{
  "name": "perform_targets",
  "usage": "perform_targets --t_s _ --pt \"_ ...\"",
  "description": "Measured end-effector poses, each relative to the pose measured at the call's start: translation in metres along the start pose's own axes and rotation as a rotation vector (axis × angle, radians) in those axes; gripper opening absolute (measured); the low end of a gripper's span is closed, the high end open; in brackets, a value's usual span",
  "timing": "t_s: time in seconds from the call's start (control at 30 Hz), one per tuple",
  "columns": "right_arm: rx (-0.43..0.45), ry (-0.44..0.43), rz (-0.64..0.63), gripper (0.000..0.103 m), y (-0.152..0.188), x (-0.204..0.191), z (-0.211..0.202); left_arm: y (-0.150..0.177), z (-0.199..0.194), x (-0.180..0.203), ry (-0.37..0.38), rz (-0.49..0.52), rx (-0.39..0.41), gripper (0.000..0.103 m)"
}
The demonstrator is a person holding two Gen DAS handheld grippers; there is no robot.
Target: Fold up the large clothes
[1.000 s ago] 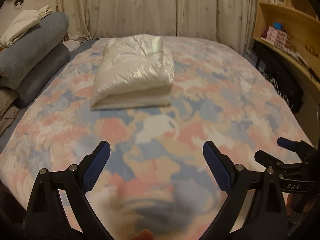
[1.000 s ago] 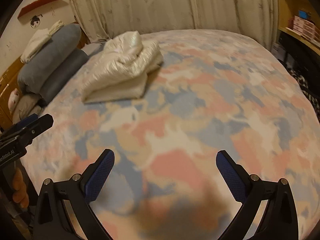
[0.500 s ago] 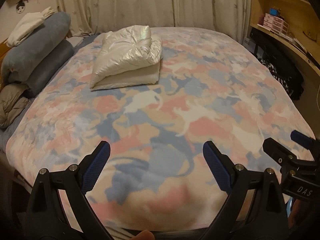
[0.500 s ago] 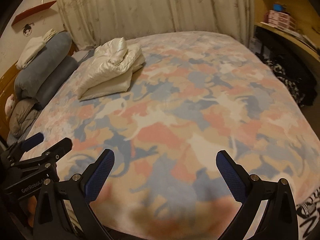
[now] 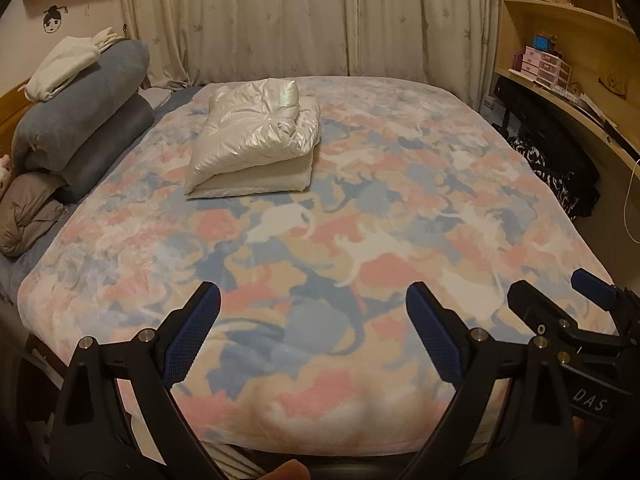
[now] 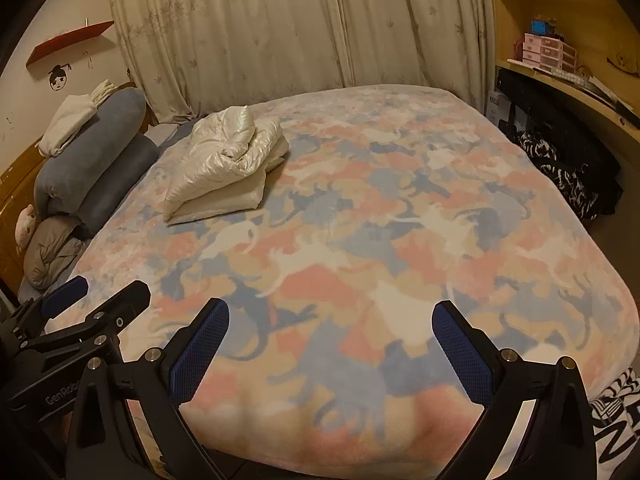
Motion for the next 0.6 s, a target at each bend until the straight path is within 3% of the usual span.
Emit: perform_targets --t_s 0.6 --pt "0.03 0.008 0.005 0.102 -0.006 -0.024 0.011 -0.007 -0.011 -0.001 0.003 -0.018 -0.013 0.093"
Point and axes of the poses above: each gripper's, at about its wrist camera, not at the fingertips, and z roughly the way its jaws point, x to its right, y to its underside, the point moved 6 cm from there along z, roughly the way its jaws point, and after that the axes turned 8 degrees about x, right-handed, at the moved point
